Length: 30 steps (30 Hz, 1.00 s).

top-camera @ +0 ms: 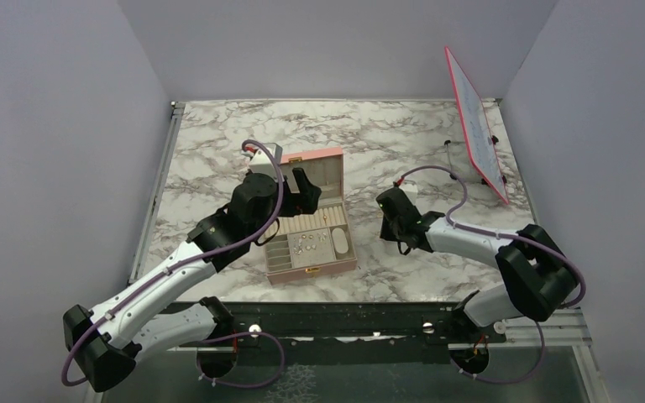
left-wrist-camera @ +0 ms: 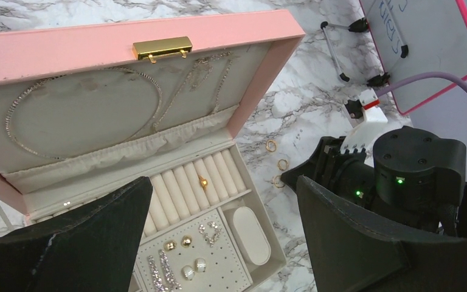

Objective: Organize the mixed jewelry

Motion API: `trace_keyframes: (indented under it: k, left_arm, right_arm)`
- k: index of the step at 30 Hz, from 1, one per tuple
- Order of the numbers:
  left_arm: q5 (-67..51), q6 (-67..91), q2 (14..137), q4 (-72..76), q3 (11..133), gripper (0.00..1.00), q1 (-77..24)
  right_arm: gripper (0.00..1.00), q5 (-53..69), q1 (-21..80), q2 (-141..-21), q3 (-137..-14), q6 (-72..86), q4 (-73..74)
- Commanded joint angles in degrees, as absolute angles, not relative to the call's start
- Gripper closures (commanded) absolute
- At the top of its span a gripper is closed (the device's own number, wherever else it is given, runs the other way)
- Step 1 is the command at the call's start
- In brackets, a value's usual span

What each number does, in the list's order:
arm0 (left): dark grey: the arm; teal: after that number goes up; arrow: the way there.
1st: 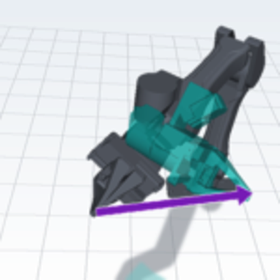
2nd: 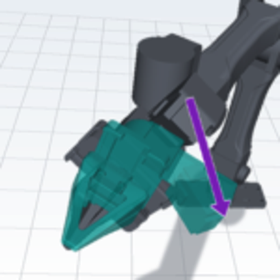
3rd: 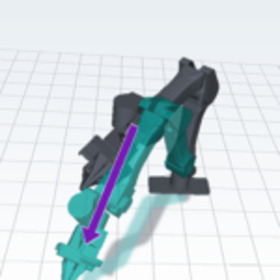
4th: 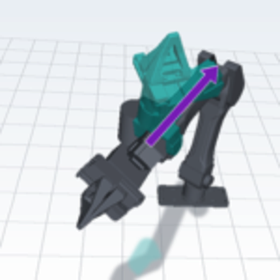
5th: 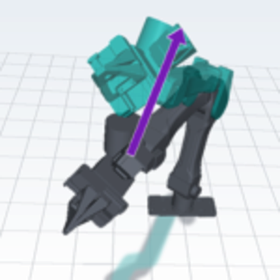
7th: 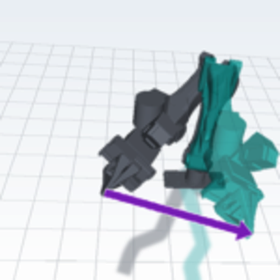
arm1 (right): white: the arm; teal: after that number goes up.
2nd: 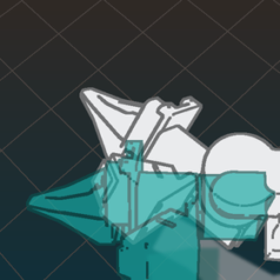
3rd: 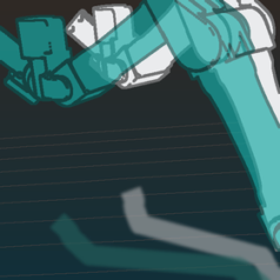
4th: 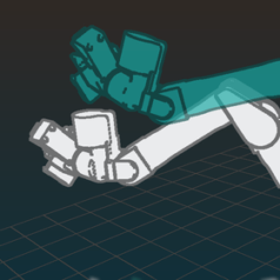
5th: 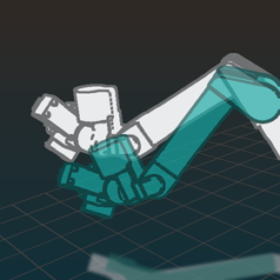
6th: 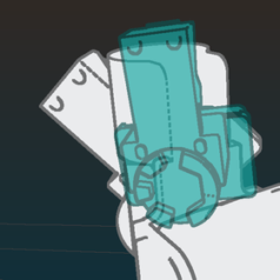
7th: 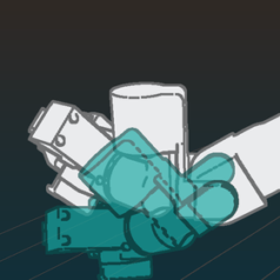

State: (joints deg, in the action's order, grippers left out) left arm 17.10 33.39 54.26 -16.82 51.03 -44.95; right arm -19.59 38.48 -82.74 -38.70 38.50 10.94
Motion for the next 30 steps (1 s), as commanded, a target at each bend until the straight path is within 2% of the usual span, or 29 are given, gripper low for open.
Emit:
trace_keyframes:
  k: [1,8,17,25,30]
  left_arm:
    - [15.22,34.01,54.58,-14.81,50.54,0.11,-44.76]
    - [14.74,34.27,55.05,-14.51,50.67,0.11,-44.82]
    - [11.95,35.07,55.92,-13.81,50.88,0.1,-44.76]
    - [5.94,38.83,59.55,-12.24,51.28,0.04,-44.78]
    - [-1.15,43.38,63.16,-6.2,49.89,0.02,-44.82]
  right_arm:
    - [0.77,-18.64,37.89,-84.25,-38.44,36.16,7.91]
    - [0.84,-18.46,37.66,-85.14,-38.54,35.42,7.26]
    - [0.98,-18.18,37.53,-82.86,-37.67,35.66,6.86]
    - [0.99,-17.49,37.45,-74.05,-35.89,36.83,4.58]
    - [0.99,-15.2,37.46,-67.14,-34.86,37.96,2.96]
